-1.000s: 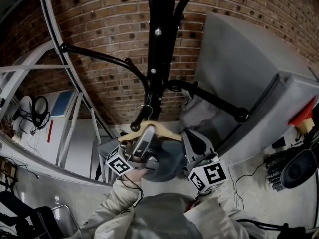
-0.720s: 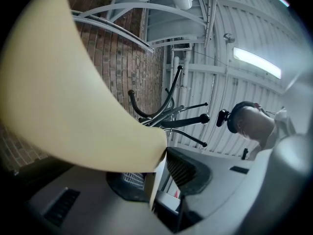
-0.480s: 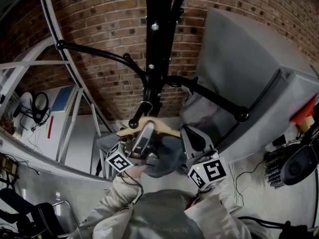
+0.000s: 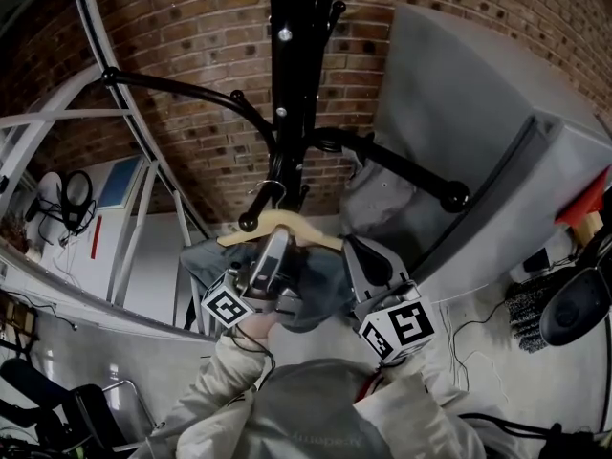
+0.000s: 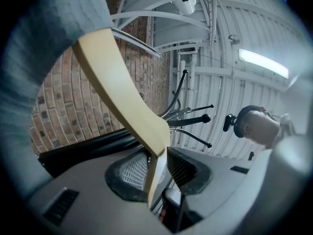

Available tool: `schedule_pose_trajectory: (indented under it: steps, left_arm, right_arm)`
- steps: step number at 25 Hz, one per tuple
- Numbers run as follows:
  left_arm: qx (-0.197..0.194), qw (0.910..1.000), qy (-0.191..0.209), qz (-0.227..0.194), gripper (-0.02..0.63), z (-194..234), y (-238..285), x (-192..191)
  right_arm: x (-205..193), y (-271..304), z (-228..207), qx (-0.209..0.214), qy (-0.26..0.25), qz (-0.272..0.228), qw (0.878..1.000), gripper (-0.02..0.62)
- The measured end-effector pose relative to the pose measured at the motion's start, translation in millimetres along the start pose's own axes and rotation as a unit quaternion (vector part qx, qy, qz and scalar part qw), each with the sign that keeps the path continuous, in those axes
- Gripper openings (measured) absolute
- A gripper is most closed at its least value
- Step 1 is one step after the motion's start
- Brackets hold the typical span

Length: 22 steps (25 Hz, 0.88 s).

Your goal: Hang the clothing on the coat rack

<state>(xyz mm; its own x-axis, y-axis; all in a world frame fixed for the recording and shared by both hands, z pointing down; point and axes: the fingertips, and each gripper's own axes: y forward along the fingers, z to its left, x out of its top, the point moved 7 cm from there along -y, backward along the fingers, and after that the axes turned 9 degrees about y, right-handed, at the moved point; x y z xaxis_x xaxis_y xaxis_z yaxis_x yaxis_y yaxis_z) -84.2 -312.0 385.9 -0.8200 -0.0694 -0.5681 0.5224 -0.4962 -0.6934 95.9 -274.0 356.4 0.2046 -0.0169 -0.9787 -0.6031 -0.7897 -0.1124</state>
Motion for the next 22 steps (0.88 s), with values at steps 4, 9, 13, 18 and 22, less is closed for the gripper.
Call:
schedule_pose_trajectory:
  steps: [4,9,13,18,22]
  left_arm:
    - [0.012,0.9998,0.006,0.011,0.107,0.8,-6.8,-7.8]
    - [0.024,0.9995,0.006,0.021,0.107,-4.1,-14.5,-16.8]
    - [0.04,0.9987,0.013,0.029,0.107,-5.3,-19.9,-20.9]
    - [0.057,0.9965,0.034,0.05,0.107,-12.7,-26.3,-25.6]
    - [0.074,0.9936,0.052,0.068,0.104,-18.3,-34.4,-29.5]
  right_arm:
    - [-1.4,-5.8,-0.7,-0.001,0.004,0.002,1.0,0.025]
    - [-3.8,-13.9,-0.2,0.0,0.011,0.005,1.0,0.025]
    - [-6.6,-16.4,-2.6,0.004,0.018,0.008,1.0,0.025]
    - [-13.2,-20.7,-2.7,0.01,0.032,0.013,0.999,0.025]
    - [-20.1,-22.4,-2.0,0.015,0.042,0.023,0.999,0.025]
